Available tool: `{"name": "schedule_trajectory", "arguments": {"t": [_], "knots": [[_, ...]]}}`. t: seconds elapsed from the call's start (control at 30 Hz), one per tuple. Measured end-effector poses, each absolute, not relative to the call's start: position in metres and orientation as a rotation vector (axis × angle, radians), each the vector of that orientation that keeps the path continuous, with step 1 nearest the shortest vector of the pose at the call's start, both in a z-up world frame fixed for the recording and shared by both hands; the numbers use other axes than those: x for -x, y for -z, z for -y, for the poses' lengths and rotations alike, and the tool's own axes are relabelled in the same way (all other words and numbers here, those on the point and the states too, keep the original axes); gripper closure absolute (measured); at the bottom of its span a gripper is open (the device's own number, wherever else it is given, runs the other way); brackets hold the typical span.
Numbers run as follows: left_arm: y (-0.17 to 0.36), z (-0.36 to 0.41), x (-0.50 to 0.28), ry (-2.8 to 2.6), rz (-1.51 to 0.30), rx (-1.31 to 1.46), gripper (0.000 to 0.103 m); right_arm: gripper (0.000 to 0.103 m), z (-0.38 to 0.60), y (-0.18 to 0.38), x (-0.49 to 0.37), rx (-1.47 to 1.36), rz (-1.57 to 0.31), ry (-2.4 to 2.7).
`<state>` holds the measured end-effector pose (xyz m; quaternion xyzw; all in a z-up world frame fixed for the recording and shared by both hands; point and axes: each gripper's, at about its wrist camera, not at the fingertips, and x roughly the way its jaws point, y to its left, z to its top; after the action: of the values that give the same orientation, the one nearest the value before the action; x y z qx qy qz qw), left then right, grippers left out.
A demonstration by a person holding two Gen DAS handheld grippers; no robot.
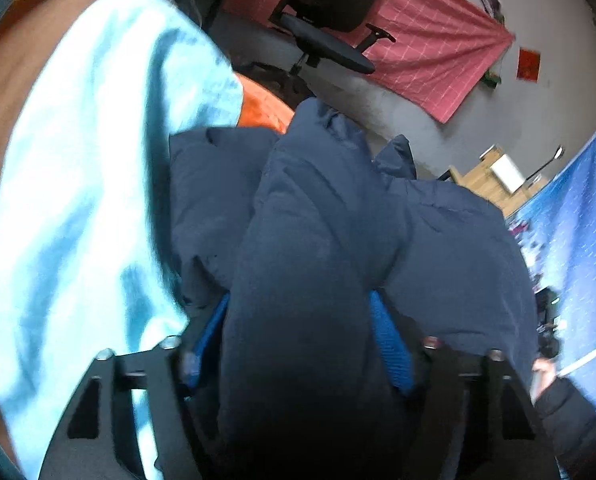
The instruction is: Fold large clothes
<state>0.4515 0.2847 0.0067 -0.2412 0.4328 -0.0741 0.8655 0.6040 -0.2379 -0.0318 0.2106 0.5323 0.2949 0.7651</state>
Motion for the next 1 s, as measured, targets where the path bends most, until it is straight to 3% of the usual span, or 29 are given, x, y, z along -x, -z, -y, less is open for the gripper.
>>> {"name": "schedule_trajectory", "arguments": {"t": [0.03,0.17,0.27,0.77,1.0], "knots": [[-0.012,-0.278,-0.45,0.148,-0.902,0.468,0.059,0.043,0.235,0.028,-0.602,-0.447,-1.153,-0.642],[-0.035,-0.26,-0.441,0.099,-0.869,0.364,0.079,0.07,0.229,0.014,-0.595,-0.419,-1.123,-0.655],[-0.053,-0.25,-0.43,0.068,-0.831,0.329,0.087,0.077,0.227,-0.003,-0.586,-0.412,-1.084,-0.65],[-0.156,-0.201,-0.375,0.127,-0.624,0.281,0.091,0.083,0.213,-0.156,-0.52,-0.315,-0.776,-0.791],[-0.172,-0.198,-0.332,0.123,-0.634,0.294,0.091,0.083,0.208,-0.173,-0.484,-0.292,-0.76,-0.816]]}}
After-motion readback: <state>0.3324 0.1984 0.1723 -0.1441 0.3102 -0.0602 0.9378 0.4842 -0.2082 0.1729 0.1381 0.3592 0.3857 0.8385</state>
